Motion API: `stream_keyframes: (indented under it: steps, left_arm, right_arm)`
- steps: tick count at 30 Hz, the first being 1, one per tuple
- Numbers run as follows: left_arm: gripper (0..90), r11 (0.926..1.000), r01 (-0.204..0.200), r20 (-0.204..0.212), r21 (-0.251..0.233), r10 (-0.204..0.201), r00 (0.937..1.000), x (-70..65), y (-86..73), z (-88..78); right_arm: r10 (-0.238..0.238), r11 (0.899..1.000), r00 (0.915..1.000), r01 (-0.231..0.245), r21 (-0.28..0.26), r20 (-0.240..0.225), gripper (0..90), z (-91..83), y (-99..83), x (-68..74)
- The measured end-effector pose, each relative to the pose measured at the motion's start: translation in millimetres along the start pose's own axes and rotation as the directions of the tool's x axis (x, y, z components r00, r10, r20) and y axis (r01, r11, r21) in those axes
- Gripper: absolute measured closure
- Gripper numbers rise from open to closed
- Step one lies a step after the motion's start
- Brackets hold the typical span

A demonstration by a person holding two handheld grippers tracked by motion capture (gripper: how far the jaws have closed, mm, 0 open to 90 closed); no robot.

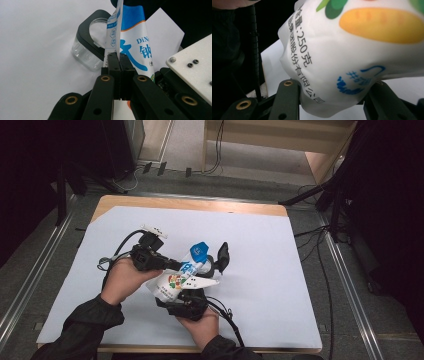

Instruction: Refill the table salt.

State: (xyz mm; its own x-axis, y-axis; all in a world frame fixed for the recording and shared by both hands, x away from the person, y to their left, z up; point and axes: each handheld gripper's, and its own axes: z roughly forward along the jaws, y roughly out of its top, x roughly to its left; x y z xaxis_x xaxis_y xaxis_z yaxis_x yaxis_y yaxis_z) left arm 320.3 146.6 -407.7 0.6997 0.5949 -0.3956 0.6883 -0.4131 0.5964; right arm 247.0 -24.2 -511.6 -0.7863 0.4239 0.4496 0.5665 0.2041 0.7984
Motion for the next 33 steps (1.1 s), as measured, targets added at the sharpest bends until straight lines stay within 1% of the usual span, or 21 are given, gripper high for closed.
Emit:
stream_keyframes:
  steps: [6,8,9,10,11,12,14,16,18,21,24,29,31,33]
  left_arm:
    - [90.0,0.9999,0.007,-0.006,0.007,-0.007,1.0000,-0.4,3.3,-0.2]
    - [90.0,0.9999,0.001,-0.005,0.017,-0.001,1.0000,-1.1,5.7,0.0]
    - [90.0,0.9998,0.006,-0.011,0.019,-0.006,0.9999,-2.6,6.9,0.5]
    - [90.0,0.9997,0.002,-0.014,0.026,-0.001,0.9999,-3.1,8.5,0.7]
    - [90.0,0.9997,0.004,-0.006,0.025,-0.004,1.0000,-3.7,9.7,1.0]
    - [90.0,0.9993,0.000,-0.013,0.037,0.000,0.9999,-3.9,11.3,1.2]
    - [90.0,0.9989,0.003,-0.021,0.047,-0.002,0.9998,-5.2,13.8,3.1]
    - [90.0,0.9982,0.000,-0.020,0.061,0.001,0.9998,-5.0,15.5,5.0]
    - [90.0,0.9978,0.006,-0.022,0.066,-0.004,0.9997,-4.3,15.6,6.6]
    - [90.0,0.9982,0.020,-0.007,0.057,-0.019,0.9998,-0.9,14.1,7.1]
    - [90.0,0.9983,0.024,-0.001,0.053,-0.024,0.9997,0.6,13.9,6.3]
    - [90.0,0.9988,0.018,0.005,0.046,-0.018,0.9998,3.2,13.4,6.4]
    - [90.0,0.9988,0.020,0.003,0.044,-0.020,0.9998,3.6,13.2,5.8]
    - [90.0,0.9988,0.022,0.010,0.044,-0.022,0.9997,4.2,13.2,5.4]
  right_arm:
    - [0.039,0.999,0.9990,-0.039,-0.011,-0.023,64.4,-1.3,2.8,-1.9]
    - [0.051,0.999,0.9983,-0.051,-0.012,-0.028,64.6,-1.9,3.9,-1.9]
    - [0.054,0.998,0.9981,-0.055,-0.011,-0.030,64.5,-2.4,4.4,-1.9]
    - [0.058,0.998,0.9978,-0.059,-0.015,-0.033,64.5,-2.5,4.8,-2.1]
    - [0.065,0.998,0.9972,-0.065,-0.016,-0.037,64.3,-2.9,5.4,-1.8]
    - [0.066,0.998,0.9971,-0.067,-0.018,-0.038,64.0,-3.3,5.8,-1.8]
    - [0.073,0.997,0.9961,-0.074,-0.018,-0.049,63.3,-3.4,6.8,-2.1]
    - [0.079,0.997,0.9956,-0.080,-0.019,-0.050,62.8,-3.2,7.1,-2.6]
    - [0.076,0.997,0.9961,-0.077,-0.013,-0.045,62.5,-2.9,6.8,-3.0]
    - [0.077,0.997,0.9961,-0.078,-0.008,-0.042,63.9,-2.5,7.0,-4.1]
    - [0.081,0.997,0.9958,-0.081,-0.013,-0.042,64.9,-2.7,7.3,-4.6]
    - [0.105,0.994,0.9929,-0.106,-0.019,-0.056,66.3,-3.4,8.2,-6.4]
    - [0.117,0.993,0.9909,-0.118,-0.018,-0.067,67.0,-4.4,9.0,-7.5]
    - [0.121,0.992,0.9899,-0.123,-0.018,-0.073,67.1,-5.1,9.5,-7.7]
